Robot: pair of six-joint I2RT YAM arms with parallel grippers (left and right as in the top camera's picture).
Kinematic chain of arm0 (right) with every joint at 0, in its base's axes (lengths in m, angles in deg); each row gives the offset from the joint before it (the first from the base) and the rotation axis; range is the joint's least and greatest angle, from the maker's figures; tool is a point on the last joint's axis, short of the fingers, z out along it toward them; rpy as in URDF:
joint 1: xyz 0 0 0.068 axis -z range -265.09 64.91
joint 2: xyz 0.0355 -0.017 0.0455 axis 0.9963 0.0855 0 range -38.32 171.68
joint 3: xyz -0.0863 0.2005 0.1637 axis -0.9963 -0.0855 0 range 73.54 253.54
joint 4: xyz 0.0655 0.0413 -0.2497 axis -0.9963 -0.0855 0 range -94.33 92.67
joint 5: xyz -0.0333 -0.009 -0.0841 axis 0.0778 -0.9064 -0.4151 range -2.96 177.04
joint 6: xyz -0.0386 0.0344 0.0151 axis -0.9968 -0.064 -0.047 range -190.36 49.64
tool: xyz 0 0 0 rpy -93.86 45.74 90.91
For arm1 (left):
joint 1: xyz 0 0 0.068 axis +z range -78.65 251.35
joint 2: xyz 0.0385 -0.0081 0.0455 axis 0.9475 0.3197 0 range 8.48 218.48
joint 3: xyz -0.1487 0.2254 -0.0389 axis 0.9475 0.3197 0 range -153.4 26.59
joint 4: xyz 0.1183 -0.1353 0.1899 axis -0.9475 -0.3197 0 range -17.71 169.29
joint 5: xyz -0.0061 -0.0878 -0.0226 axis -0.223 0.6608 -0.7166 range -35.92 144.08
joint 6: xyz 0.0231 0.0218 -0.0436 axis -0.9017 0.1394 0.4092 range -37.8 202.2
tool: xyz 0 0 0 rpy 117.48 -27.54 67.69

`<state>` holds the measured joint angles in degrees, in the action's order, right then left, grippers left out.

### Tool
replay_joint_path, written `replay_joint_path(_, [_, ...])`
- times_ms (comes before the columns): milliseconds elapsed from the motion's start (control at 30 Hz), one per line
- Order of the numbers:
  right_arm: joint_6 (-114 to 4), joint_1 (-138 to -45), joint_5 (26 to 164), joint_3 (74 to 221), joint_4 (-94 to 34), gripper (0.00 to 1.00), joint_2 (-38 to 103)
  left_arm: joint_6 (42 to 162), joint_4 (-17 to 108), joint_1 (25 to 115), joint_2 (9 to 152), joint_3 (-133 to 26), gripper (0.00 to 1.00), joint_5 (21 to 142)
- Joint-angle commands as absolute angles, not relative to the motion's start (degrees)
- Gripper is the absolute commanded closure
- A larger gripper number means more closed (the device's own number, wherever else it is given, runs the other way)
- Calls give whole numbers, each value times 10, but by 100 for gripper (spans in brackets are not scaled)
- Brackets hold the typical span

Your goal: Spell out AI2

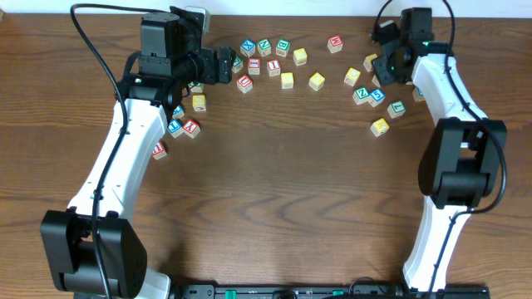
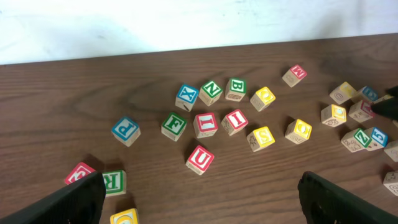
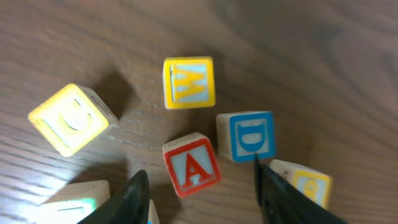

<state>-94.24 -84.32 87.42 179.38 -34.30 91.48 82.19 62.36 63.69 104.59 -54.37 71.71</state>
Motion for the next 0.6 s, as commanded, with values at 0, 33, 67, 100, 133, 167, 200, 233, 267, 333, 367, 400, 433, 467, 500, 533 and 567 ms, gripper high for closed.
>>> replay_joint_path(0, [-940, -848, 876, 1801, -344, 51, 932, 820, 622, 636, 1037, -561, 2, 710])
replay_joint_path(33, [-940, -848, 879, 1801, -343, 51, 932, 820, 622, 636, 1037, -561, 2, 710])
replay_joint_path(67, [-940, -848, 881, 1800, -342, 51, 933, 820, 622, 636, 1037, -561, 2, 710])
replay_joint_path(100, [-940, -848, 881, 1799, -341, 51, 933, 820, 622, 636, 1037, -561, 3, 709])
replay_joint_path(133, [-940, -848, 881, 1798, -341, 51, 933, 820, 622, 636, 1037, -561, 2, 710])
replay_joint_path(167, [-940, -848, 880, 1797, -340, 50, 933, 820, 622, 636, 1037, -561, 2, 710])
replay_joint_path(200, [-940, -848, 881, 1796, -339, 50, 933, 820, 622, 636, 1037, -561, 2, 710])
replay_joint_path(233, [-940, -848, 881, 1796, -339, 51, 933, 820, 622, 636, 1037, -561, 2, 710])
replay_joint_path(267, [-940, -848, 881, 1796, -337, 50, 933, 820, 622, 636, 1037, -561, 2, 710])
replay_joint_path(333, [-940, -848, 881, 1796, -334, 50, 933, 820, 622, 636, 1037, -561, 3, 710])
replay_joint_path(367, [-940, -848, 881, 1796, -333, 50, 933, 820, 622, 636, 1037, -561, 2, 710])
replay_joint_path(400, [-940, -848, 881, 1796, -333, 50, 933, 820, 622, 636, 1037, -561, 2, 710])
replay_joint_path(433, [-940, -848, 881, 1796, -332, 50, 933, 820, 622, 636, 1037, -561, 2, 710])
replay_joint_path(467, [-940, -848, 881, 1796, -332, 50, 933, 820, 622, 636, 1037, -561, 2, 710])
replay_joint_path(500, [-940, -848, 881, 1796, -333, 50, 933, 820, 622, 636, 1037, -561, 2, 710])
replay_joint_path(533, [-940, -848, 883, 1796, -333, 50, 933, 821, 622, 636, 1037, -561, 2, 710])
replay_joint_path(567, [-940, -848, 883, 1796, -333, 50, 933, 820, 622, 636, 1037, -561, 2, 710])
